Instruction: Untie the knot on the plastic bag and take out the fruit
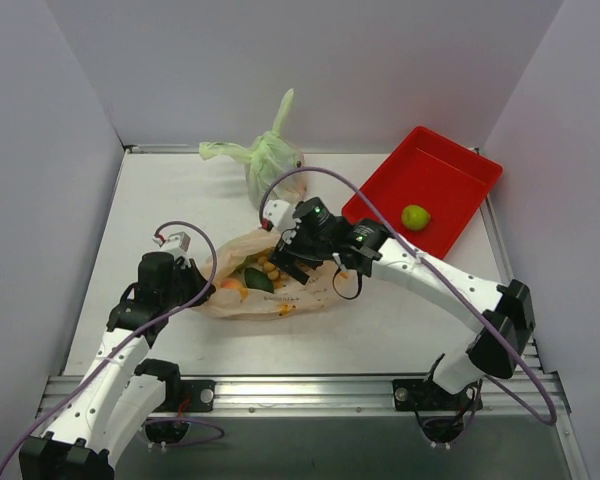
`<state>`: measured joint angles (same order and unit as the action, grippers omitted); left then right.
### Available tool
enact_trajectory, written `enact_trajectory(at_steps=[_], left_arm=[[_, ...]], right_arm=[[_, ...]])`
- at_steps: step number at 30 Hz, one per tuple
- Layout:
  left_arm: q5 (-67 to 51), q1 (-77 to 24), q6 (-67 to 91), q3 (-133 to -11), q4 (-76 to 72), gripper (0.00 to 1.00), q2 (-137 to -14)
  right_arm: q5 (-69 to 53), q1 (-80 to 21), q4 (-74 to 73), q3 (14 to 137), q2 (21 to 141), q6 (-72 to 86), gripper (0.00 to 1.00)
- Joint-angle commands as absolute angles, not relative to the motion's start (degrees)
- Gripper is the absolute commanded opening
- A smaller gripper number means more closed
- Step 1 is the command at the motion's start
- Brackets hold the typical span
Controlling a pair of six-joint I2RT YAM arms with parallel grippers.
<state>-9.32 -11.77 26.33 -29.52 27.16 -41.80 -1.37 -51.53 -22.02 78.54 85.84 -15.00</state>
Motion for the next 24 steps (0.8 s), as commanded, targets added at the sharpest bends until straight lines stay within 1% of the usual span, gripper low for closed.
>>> enact_trajectory(at_steps=[1,4,8,11,13,14,17,22,24], left_arm=[[-10.2,-11.08,25.84,-31.03,25.66,0.0,-41.22],[-10.2,-11.08,25.93,-31.03,25.58,0.0,-41.57],[-10.28,-11.16,25.84,-31.11,25.58,0.0,-42.01],[-10.2,-11.08,25.84,-31.03,25.58,0.0,-41.75],[-10.2,-11.07,25.93,-31.03,25.66,0.0,-41.57],[-10.2,-11.16,25.93,-30.94,25.58,0.0,-41.57],[-10.11,-11.07,25.93,-30.94,25.66,0.0,-41.57],[-10.2,-11.08,25.93,-31.03,25.58,0.0,-41.75],[-10.2,-11.08,25.93,-31.03,25.58,0.0,-41.75]], right_arm=[[2.28,-53.87,-28.13,80.07,91.12,-23.55,0.87],[4.47,-55.19,-28.13,80.59,95.17,-26.1,0.86],[7.37,-55.28,-28.04,81.47,99.75,-29.26,0.8],[9.57,-55.28,-28.04,82.35,102.74,-31.46,0.77],[9.84,-55.02,-28.04,83.23,104.75,-32.34,0.76],[9.93,-54.93,-27.95,83.49,105.46,-33.13,0.74],[10.19,-54.41,-27.86,84.72,108.19,-34.01,0.71],[9.23,-53.62,-27.33,85.52,111.7,-34.28,0.68],[9.23,-53.35,-26.9,85.52,112.84,-34.37,0.65]])
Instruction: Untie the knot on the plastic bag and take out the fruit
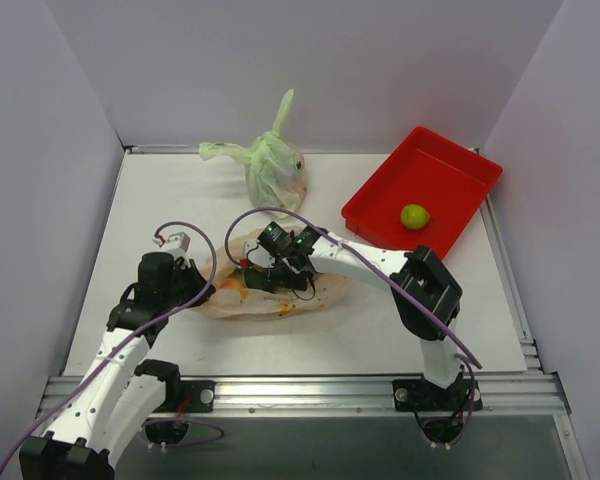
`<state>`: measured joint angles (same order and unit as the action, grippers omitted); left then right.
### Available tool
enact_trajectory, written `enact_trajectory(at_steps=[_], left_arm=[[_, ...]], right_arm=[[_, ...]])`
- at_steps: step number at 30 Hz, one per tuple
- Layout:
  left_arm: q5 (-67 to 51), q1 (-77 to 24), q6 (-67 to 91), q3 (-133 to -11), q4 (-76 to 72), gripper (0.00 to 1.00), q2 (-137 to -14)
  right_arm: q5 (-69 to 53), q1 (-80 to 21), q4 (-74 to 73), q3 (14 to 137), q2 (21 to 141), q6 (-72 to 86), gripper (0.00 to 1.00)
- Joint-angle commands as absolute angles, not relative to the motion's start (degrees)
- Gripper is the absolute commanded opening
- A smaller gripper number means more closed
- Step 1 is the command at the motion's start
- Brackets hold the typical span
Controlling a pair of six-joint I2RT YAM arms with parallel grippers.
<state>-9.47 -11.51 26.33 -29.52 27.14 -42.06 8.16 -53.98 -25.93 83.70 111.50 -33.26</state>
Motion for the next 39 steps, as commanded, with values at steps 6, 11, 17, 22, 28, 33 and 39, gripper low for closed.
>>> enact_trajectory(at_steps=[6,11,17,22,28,33,39], left_arm=[[-10.2,-11.07,25.93,-31.03,25.58,0.0,-41.75],[-10.11,-10.99,26.02,-31.03,25.58,0.0,-41.84],[-9.84,-10.99,26.02,-30.94,25.58,0.0,-41.75],[-9.49,-10.99,26.1,-30.94,25.58,0.0,-41.57],[-9.32,-10.99,26.19,-30.94,25.66,0.0,-41.48],[-8.97,-10.99,26.19,-30.85,25.66,0.0,-41.57],[-8.88,-10.99,26.28,-30.85,25.75,0.0,-41.31]], right_arm=[[8.97,-53.35,-26.46,84.64,113.03,-33.75,0.39],[6.78,-53.88,-26.37,83.06,109.26,-32.26,0.05],[0.54,-54.14,-26.98,81.65,100.91,-29.27,0.0],[-7.45,-54.23,-28.3,81.21,93.61,-26.9,0.0],[-14.75,-53.44,-28.39,81.03,87.55,-23.48,0.0],[-33.27,-48.79,-28.39,83.05,83.24,-19.87,0.0],[-40.18,-42.47,-22.69,83.41,79.2,-12.58,0.0]])
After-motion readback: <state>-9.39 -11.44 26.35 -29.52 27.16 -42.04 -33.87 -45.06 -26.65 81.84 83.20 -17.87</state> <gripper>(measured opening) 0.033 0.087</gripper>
